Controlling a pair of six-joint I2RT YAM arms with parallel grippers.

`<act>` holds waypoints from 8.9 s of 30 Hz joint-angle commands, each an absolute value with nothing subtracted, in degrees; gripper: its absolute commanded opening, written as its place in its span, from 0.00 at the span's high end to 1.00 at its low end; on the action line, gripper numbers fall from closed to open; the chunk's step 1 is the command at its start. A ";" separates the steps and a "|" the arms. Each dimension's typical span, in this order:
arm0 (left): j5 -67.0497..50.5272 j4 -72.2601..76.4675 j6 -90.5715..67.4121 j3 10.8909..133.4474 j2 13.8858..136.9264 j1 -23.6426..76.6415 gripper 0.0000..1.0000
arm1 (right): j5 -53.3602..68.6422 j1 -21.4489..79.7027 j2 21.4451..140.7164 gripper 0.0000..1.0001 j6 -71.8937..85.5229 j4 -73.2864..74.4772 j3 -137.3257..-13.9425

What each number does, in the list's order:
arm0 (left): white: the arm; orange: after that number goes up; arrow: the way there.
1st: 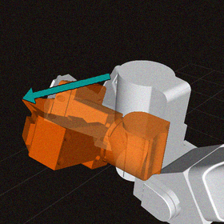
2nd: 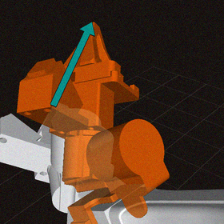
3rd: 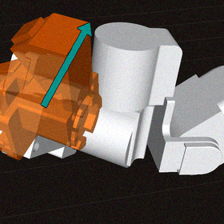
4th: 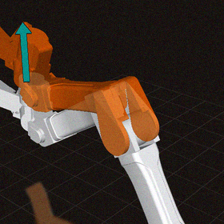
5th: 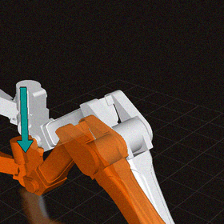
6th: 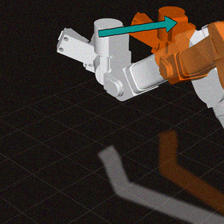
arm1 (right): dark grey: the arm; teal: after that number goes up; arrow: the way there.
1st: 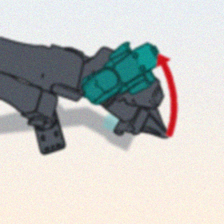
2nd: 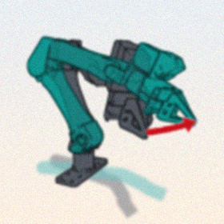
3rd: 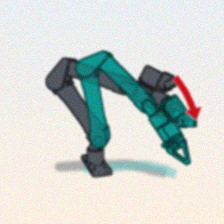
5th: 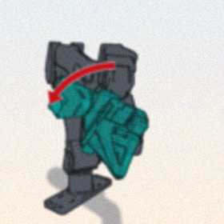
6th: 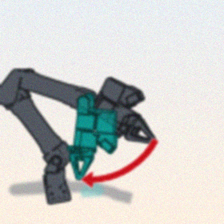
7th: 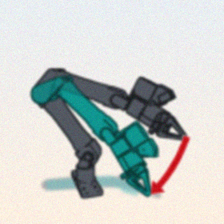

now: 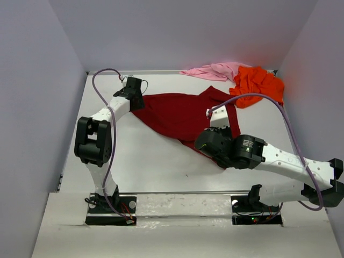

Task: Fold and stack the t-shirts
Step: Flatten out the crumpled T-shirt at the center of the board.

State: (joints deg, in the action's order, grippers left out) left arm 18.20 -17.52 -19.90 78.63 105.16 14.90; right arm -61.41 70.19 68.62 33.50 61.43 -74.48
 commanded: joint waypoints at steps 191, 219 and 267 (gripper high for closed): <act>10.01 -1.59 -34.19 93.52 122.25 24.35 0.21 | -53.26 70.31 66.45 1.00 37.79 59.32 -63.64; 10.90 3.33 -30.23 91.76 125.69 21.01 0.23 | -52.65 70.31 63.90 1.00 39.81 60.73 -60.65; 9.75 1.58 -28.92 94.05 126.83 22.06 0.47 | -51.59 70.31 66.09 1.00 38.50 58.01 -59.59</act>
State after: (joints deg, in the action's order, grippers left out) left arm 8.05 1.98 -29.82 94.91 129.27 21.74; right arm -50.92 70.19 66.08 38.50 59.79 -59.18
